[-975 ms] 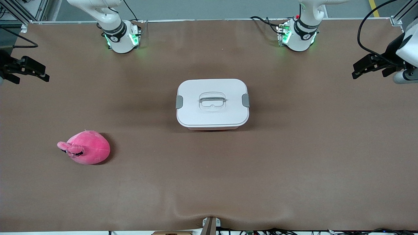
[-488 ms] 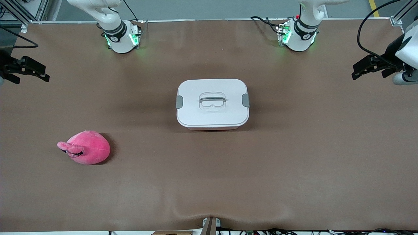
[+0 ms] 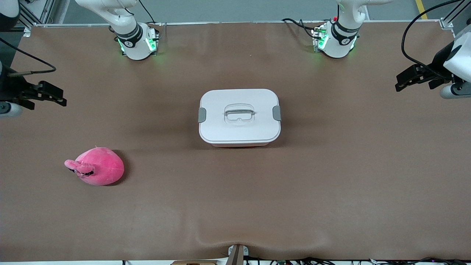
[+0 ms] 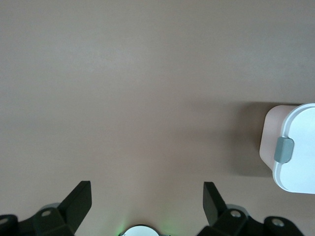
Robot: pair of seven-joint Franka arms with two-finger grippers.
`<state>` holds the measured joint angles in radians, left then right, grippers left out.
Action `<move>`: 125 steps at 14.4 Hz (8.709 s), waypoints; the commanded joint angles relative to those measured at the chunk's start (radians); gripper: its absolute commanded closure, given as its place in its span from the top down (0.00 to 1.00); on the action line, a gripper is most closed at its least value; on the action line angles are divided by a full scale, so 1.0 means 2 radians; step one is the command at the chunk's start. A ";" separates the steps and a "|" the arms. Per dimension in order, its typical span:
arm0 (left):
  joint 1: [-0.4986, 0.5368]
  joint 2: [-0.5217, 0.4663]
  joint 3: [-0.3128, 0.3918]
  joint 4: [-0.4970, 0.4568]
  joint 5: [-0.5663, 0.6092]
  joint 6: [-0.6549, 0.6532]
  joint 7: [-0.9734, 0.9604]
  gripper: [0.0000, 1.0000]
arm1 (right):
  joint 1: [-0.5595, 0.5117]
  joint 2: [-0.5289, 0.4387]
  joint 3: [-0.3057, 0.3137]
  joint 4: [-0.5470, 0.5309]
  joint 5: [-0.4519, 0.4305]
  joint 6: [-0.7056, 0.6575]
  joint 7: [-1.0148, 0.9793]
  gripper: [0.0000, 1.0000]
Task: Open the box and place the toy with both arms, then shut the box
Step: 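Move the right gripper toward the pink plush while the left gripper rises, then grasp the pink plush with the right gripper while the left gripper approaches, then lower the left gripper onto the white lid's grey handle, then grip the lid handle with the left gripper while the right gripper lifts the plush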
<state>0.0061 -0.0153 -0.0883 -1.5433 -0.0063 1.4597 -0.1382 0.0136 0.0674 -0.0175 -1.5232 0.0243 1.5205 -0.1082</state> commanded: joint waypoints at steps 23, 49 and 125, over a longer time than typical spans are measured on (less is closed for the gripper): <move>-0.020 0.071 -0.010 0.022 -0.027 0.059 -0.110 1.00 | -0.029 0.159 -0.001 -0.102 -0.034 0.317 -0.169 1.00; -0.153 0.115 -0.009 0.023 -0.021 0.079 -0.558 1.00 | -0.028 0.213 -0.001 -0.080 -0.036 0.340 -0.272 0.40; -0.391 0.265 -0.012 -0.005 0.045 0.279 -1.162 0.00 | 0.095 0.091 0.003 -0.051 -0.048 0.231 -1.060 0.00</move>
<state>-0.7798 0.5438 -0.1101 -1.5299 0.0678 2.0170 -2.4710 0.1627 0.2964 -0.0024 -1.6064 -0.0788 2.0187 -2.2046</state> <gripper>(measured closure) 0.907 0.868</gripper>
